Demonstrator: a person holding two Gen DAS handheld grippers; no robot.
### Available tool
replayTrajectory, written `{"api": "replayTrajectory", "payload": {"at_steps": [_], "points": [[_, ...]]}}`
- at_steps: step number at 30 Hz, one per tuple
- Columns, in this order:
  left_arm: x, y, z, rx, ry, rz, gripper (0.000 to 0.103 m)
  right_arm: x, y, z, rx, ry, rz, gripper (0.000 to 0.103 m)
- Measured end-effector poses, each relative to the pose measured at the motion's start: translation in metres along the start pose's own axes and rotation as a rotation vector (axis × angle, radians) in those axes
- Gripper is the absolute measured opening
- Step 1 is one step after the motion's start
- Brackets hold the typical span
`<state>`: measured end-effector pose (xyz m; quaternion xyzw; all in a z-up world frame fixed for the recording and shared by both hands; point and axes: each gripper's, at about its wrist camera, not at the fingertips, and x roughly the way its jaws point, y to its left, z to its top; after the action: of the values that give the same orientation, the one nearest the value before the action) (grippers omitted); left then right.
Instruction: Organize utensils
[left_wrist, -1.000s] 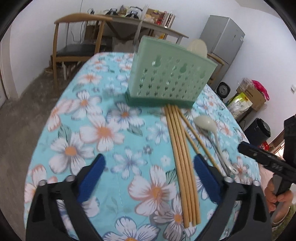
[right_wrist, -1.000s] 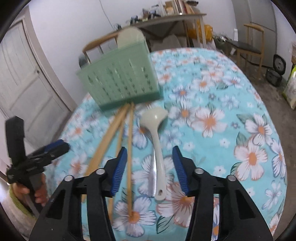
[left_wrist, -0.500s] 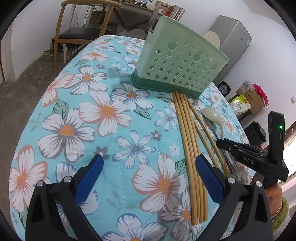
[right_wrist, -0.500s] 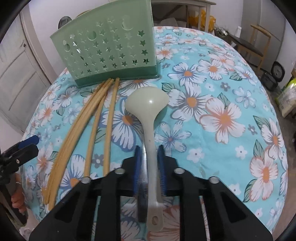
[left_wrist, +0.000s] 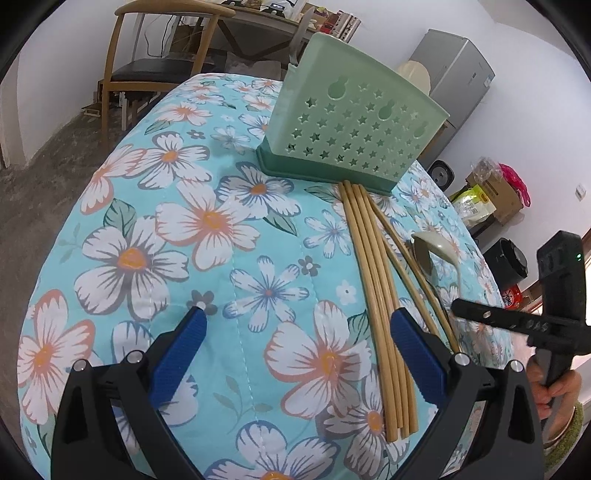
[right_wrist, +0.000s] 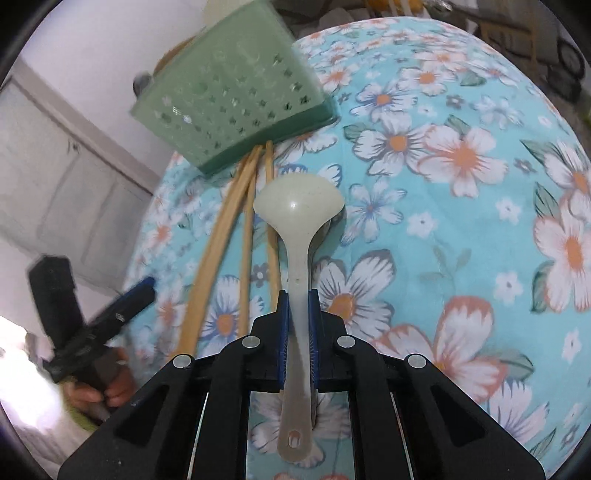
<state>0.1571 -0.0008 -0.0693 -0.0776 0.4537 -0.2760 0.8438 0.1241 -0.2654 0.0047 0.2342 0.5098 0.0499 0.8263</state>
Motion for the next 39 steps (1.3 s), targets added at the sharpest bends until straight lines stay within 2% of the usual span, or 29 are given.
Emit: {"api": "replayTrajectory", "payload": {"at_steps": [5, 10, 14, 15, 19, 22, 24, 26, 30, 34, 37, 39], "points": [[0.000, -0.001, 0.001, 0.006, 0.006, 0.009, 0.097, -0.018, -0.010, 0.007, 0.038, -0.054, -0.006, 0.010], [0.001, -0.001, 0.001, 0.009, 0.015, 0.005, 0.097, -0.019, -0.039, 0.012, 0.205, -0.083, 0.034, 0.009], [-0.001, -0.003, 0.003, 0.025, 0.028, 0.019, 0.097, -0.024, -0.056, 0.010, 0.288, -0.104, 0.053, 0.010], [-0.004, -0.005, 0.003, 0.030, 0.020, 0.025, 0.097, -0.027, -0.058, 0.009, 0.290, -0.113, 0.044, 0.014], [-0.024, -0.018, 0.007, 0.080, -0.072, 0.049, 0.097, -0.045, -0.061, 0.007, 0.264, -0.186, -0.029, 0.031], [-0.042, -0.039, 0.016, 0.134, -0.157, 0.001, 0.097, -0.057, -0.063, 0.004, 0.241, -0.231, -0.048, 0.032], [-0.047, -0.058, 0.022, 0.176, -0.191, -0.061, 0.097, -0.058, -0.058, 0.003, 0.226, -0.248, -0.044, 0.033], [-0.045, -0.078, 0.030, 0.221, -0.199, -0.121, 0.092, -0.055, -0.051, 0.002, 0.203, -0.254, -0.033, 0.033], [-0.023, -0.113, 0.044, 0.313, -0.176, -0.206, 0.074, -0.049, -0.046, -0.002, 0.173, -0.241, -0.011, 0.035], [0.020, -0.135, 0.061, 0.362, -0.064, -0.242, 0.052, -0.046, -0.044, -0.007, 0.154, -0.221, 0.018, 0.038], [0.046, -0.142, 0.069, 0.370, -0.006, -0.261, 0.042, -0.044, -0.044, -0.008, 0.140, -0.211, 0.038, 0.039], [0.067, -0.141, 0.077, 0.342, 0.042, -0.281, 0.039, -0.042, -0.045, -0.008, 0.134, -0.207, 0.049, 0.040]]}}
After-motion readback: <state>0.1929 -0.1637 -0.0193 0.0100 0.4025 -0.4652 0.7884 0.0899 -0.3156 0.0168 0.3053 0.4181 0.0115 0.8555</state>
